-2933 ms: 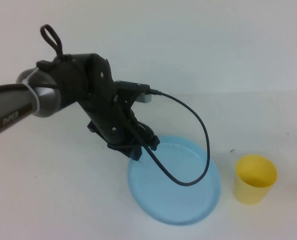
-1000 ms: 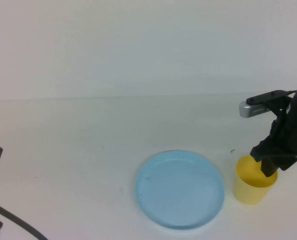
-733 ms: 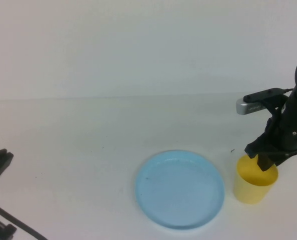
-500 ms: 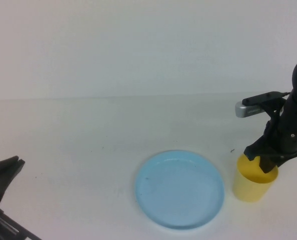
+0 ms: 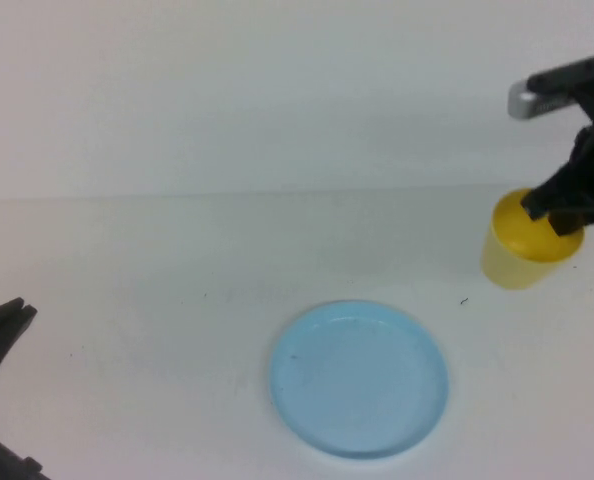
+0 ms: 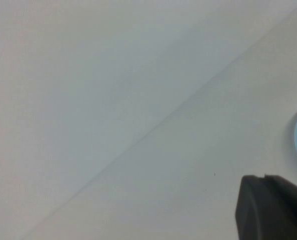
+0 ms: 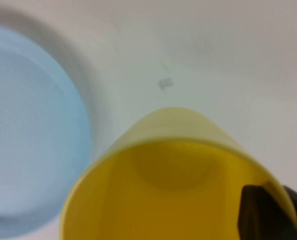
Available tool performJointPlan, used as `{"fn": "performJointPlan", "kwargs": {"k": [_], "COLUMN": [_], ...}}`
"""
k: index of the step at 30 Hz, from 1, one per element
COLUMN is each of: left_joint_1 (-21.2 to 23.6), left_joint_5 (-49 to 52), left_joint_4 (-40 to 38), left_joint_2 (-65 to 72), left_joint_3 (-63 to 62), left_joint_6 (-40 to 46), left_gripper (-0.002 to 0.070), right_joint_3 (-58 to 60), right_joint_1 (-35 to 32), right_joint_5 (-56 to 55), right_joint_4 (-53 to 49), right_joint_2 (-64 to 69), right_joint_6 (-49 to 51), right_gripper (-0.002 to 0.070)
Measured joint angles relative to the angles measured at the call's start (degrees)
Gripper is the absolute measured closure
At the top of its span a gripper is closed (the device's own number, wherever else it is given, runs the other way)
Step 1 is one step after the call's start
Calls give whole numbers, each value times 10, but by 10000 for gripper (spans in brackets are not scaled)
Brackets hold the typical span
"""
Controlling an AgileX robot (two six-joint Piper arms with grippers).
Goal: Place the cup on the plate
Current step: Place the cup on the plate
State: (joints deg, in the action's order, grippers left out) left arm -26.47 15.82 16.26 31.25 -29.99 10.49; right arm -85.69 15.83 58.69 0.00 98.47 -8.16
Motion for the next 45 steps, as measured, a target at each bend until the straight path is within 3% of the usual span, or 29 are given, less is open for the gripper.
{"fn": "performJointPlan", "kwargs": {"k": [8, 19, 26, 40, 42, 45], "left_joint_1": [0, 0, 0, 0, 0, 0], "left_joint_5": [21, 15, 13, -47, -46, -45], "left_joint_4": [11, 11, 11, 21, 29, 34], "left_joint_2": [-56, -60, -60, -60, -60, -60], "left_joint_3": [0, 0, 3, 34, 34, 34], "left_joint_6": [0, 0, -8, -8, -9, -9], "left_gripper": [673, 673, 673, 673, 673, 673], "right_joint_3": [-121, -145, -164, -169, -170, -170], "right_joint_1": [83, 198, 206, 207, 207, 207], "right_joint_5": [41, 41, 50, 67, 72, 94], "right_joint_4": [58, 33, 17, -7, -11, -14], "right_joint_2": [3, 176, 248, 249, 249, 250], "right_joint_6": [0, 49, 67, 82, 82, 76], "right_gripper": [646, 646, 646, 639, 610, 508]}}
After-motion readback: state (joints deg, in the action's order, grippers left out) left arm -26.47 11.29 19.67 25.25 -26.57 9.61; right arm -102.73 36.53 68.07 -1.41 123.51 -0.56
